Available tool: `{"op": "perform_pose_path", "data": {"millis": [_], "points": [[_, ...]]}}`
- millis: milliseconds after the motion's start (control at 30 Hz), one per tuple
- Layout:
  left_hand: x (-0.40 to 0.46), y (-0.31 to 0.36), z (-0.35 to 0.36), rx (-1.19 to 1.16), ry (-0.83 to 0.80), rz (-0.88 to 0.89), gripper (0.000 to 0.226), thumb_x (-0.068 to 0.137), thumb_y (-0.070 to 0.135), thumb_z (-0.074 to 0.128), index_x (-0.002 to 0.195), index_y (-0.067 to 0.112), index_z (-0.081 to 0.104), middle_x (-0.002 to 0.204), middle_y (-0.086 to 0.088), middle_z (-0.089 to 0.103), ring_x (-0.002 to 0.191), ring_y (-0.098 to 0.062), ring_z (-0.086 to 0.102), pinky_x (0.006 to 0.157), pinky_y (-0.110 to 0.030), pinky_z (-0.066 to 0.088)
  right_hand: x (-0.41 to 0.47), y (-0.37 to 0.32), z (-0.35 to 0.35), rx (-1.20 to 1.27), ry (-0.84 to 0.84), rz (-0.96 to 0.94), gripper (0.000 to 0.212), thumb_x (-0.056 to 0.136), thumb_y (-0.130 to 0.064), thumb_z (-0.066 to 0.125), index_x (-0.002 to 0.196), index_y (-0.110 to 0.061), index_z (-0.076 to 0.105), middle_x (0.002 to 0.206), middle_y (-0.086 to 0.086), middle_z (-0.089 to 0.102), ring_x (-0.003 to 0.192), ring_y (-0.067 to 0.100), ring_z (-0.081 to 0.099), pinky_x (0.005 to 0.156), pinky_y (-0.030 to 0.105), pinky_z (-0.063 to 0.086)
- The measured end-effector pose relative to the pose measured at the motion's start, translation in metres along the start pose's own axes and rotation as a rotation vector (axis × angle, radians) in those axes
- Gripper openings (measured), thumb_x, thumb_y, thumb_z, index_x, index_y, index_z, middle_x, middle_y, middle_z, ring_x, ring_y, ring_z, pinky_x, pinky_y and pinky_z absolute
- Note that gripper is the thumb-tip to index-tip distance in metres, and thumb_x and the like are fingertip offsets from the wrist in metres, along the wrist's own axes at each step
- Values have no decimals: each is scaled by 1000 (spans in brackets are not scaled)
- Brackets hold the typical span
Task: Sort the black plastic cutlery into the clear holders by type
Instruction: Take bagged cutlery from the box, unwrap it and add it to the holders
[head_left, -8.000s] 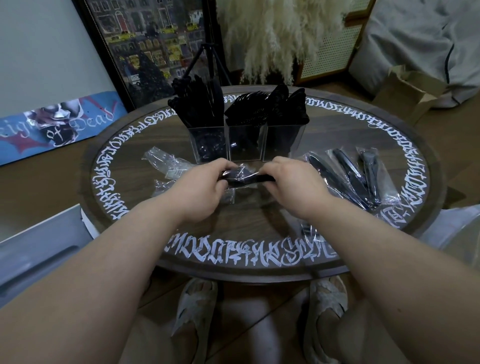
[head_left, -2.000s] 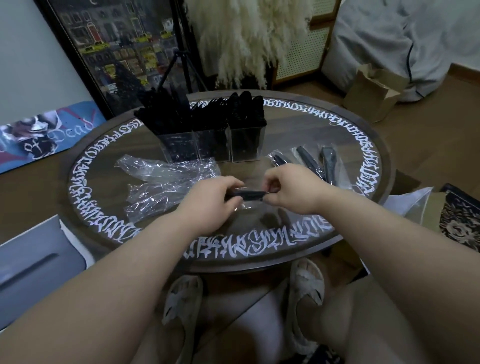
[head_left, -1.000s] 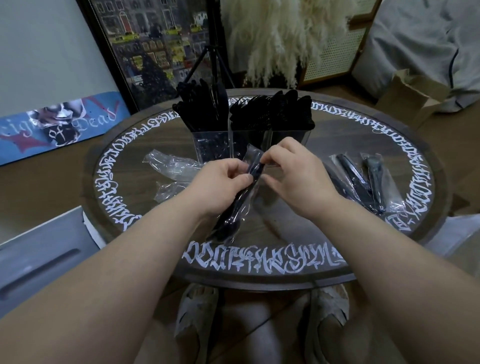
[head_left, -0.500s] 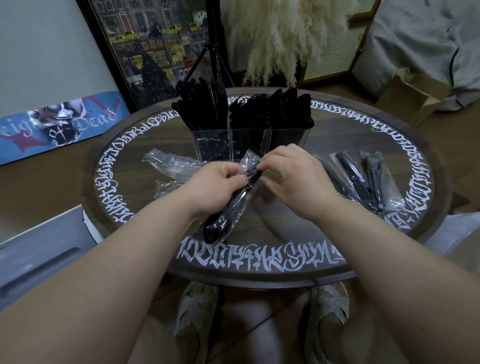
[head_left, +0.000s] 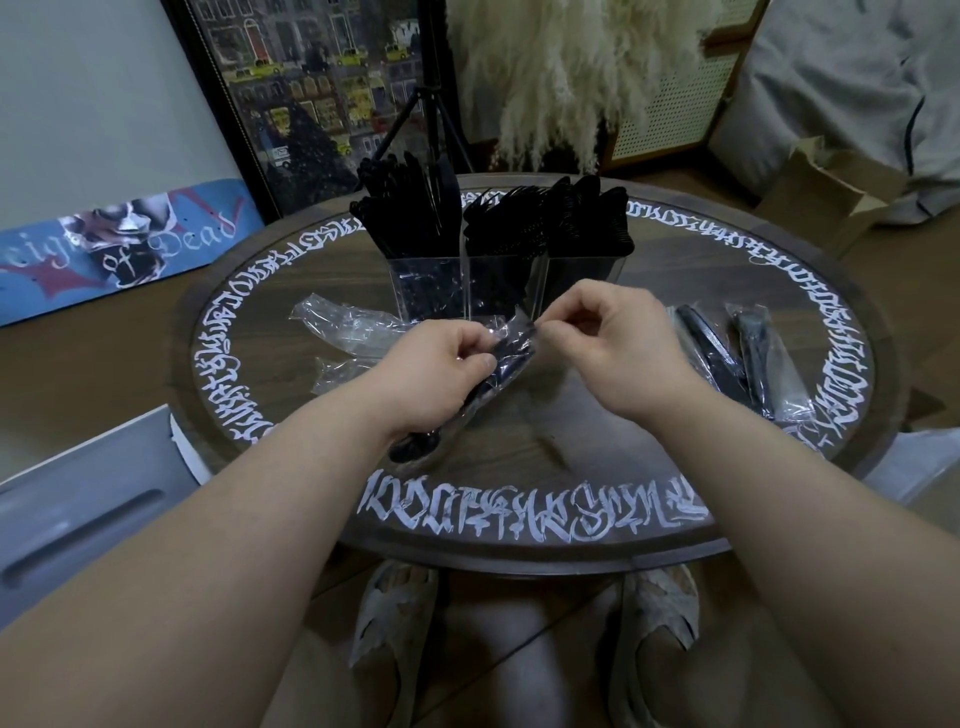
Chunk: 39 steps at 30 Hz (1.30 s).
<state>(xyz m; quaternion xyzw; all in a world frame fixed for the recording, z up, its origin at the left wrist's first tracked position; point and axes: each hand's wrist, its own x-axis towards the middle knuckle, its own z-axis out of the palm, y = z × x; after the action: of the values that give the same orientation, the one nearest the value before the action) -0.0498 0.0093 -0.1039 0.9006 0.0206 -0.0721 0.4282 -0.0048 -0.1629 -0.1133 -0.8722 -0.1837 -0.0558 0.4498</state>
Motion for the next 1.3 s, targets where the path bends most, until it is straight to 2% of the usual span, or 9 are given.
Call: {"op": "perform_pose_path", "data": {"millis": [133, 267, 367, 433, 600, 667, 733, 933, 1300], "points": [[-1, 1, -1, 22, -21, -14, 16, 97, 16, 52, 91, 16, 67, 81, 0, 67, 73, -15, 59, 67, -17, 46, 4, -1, -2, 365, 31, 267, 18, 83, -1, 64, 69, -14, 63, 73, 8, 70, 64, 12, 62, 63, 25, 50], [-1, 1, -2, -59, -18, -38, 17, 97, 15, 53, 99, 17, 70, 93, -5, 72, 91, -23, 66, 87, -35, 52, 7, -2, -9, 677, -20, 468, 21, 88, 3, 54, 74, -12, 57, 76, 11, 68, 60, 14, 60, 58, 23, 47], [2, -4, -2, -45, 12, -76, 16, 96, 19, 55, 104, 18, 70, 94, -2, 72, 88, -19, 66, 83, -31, 52, 8, -1, -12, 568, 105, 464, 19, 86, -3, 53, 78, -19, 58, 79, 2, 64, 65, 13, 56, 58, 24, 43], [5, -7, -1, -21, 69, -94, 14, 94, 20, 58, 104, 18, 68, 94, -1, 70, 82, -14, 62, 75, -24, 46, 6, -6, -16, 344, 237, 254, 21, 78, -5, 54, 71, -24, 60, 73, -3, 62, 66, 11, 54, 61, 24, 43], [6, -7, 0, -1, 101, -89, 5, 92, 23, 61, 88, 21, 64, 85, 0, 67, 72, -13, 58, 64, -23, 44, -7, -16, -3, -66, -175, -8, 22, 88, -8, 57, 92, -24, 72, 81, -7, 67, 67, 6, 56, 68, 21, 43], [4, -4, 2, -14, 70, -75, 6, 91, 23, 62, 89, 18, 66, 87, -4, 69, 78, -18, 63, 72, -29, 50, -4, -9, 2, -178, -113, 28, 24, 91, -13, 54, 107, -21, 70, 92, -8, 65, 79, 5, 57, 78, 18, 40], [2, 0, 2, -11, 35, -61, 5, 88, 20, 65, 91, 19, 68, 86, -2, 70, 80, -17, 64, 76, -29, 50, 0, -5, 1, -155, -38, 104, 24, 91, -14, 54, 109, -20, 69, 98, -5, 68, 88, 9, 60, 84, 19, 43], [4, -4, 1, -3, 26, -30, 17, 87, 12, 66, 87, 29, 68, 87, 5, 72, 86, -14, 67, 87, -31, 51, 2, -2, 0, -45, -111, 182, 13, 85, -16, 60, 86, -23, 72, 70, -12, 63, 65, 1, 54, 58, 12, 37], [6, -4, 8, 72, 157, 50, 27, 85, 22, 71, 108, 28, 60, 94, 11, 69, 85, -5, 65, 78, -21, 52, 1, 0, 2, 96, -210, 203, 4, 82, -17, 72, 81, -21, 69, 67, -1, 63, 63, 12, 55, 64, 29, 46]]}}
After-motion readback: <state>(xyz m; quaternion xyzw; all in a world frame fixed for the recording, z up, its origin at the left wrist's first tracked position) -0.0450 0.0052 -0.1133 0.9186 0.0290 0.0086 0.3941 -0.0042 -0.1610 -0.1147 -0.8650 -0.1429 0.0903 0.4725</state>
